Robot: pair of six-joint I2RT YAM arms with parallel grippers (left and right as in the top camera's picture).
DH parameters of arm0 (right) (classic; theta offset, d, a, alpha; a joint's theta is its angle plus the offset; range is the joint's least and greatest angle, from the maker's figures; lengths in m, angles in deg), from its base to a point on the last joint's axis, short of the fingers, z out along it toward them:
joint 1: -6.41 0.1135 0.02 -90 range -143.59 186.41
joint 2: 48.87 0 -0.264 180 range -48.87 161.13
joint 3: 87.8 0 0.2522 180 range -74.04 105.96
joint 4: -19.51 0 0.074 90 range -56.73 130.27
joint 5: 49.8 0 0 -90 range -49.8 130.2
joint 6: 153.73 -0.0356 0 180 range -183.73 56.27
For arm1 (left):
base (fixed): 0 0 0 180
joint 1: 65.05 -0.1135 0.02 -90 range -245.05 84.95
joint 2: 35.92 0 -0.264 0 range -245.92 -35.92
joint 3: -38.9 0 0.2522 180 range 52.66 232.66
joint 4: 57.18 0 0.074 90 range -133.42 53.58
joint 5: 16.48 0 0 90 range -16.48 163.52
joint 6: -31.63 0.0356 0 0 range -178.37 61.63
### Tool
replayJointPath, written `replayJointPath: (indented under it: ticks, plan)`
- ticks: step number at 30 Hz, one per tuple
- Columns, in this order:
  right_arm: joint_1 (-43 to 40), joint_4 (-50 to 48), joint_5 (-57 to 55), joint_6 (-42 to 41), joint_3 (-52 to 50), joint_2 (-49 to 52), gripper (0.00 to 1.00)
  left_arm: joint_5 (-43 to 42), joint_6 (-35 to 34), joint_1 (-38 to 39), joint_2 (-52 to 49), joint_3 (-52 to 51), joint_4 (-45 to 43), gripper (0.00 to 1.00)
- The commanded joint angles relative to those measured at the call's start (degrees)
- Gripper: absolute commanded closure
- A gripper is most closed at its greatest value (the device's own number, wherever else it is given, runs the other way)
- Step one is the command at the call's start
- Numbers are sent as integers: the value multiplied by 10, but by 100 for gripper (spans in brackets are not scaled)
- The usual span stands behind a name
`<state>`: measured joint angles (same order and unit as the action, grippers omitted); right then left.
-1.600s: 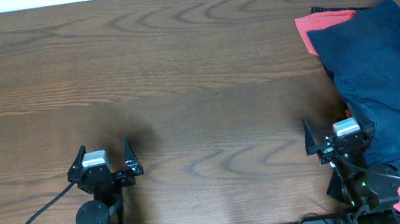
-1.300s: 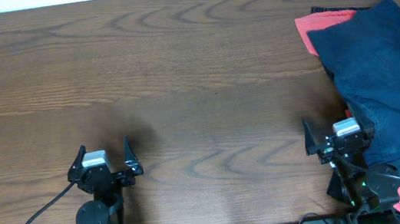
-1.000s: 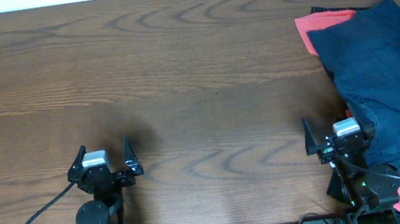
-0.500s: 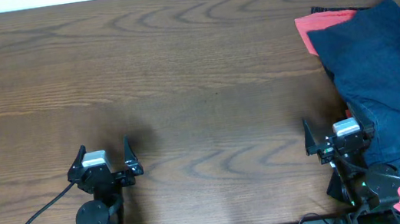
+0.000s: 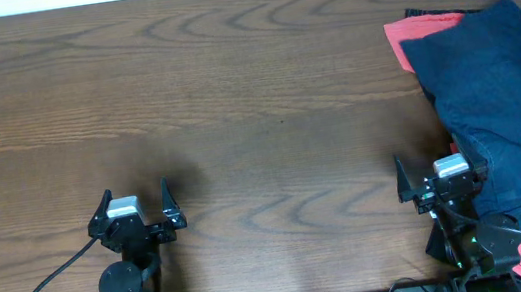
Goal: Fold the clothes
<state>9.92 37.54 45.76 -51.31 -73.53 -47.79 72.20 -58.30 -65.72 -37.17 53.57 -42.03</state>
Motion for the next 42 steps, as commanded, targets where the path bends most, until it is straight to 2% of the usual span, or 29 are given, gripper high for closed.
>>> replayJointPath:
  ticks: [1, 30, 32, 37, 39, 42]
  plan:
    - [5, 9, 3, 5, 5, 0, 1, 9, 7, -3, -1, -7, 26, 2]
    - [5, 8, 5, 1, 5, 0, 1, 9, 7, -3, -1, -7, 26, 2]
    - [5, 8, 11, -58, 5, 0, 1, 9, 7, -3, -1, -7, 26, 2]
    - [5, 9, 9, -350, 5, 0, 1, 9, 7, -3, -1, -7, 26, 2]
    - [5, 9, 11, -437, 5, 0, 1, 9, 7, -3, -1, -7, 26, 2]
    - [5, 7, 19, -466, 5, 0, 1, 9, 7, -3, -1, -7, 26, 2]
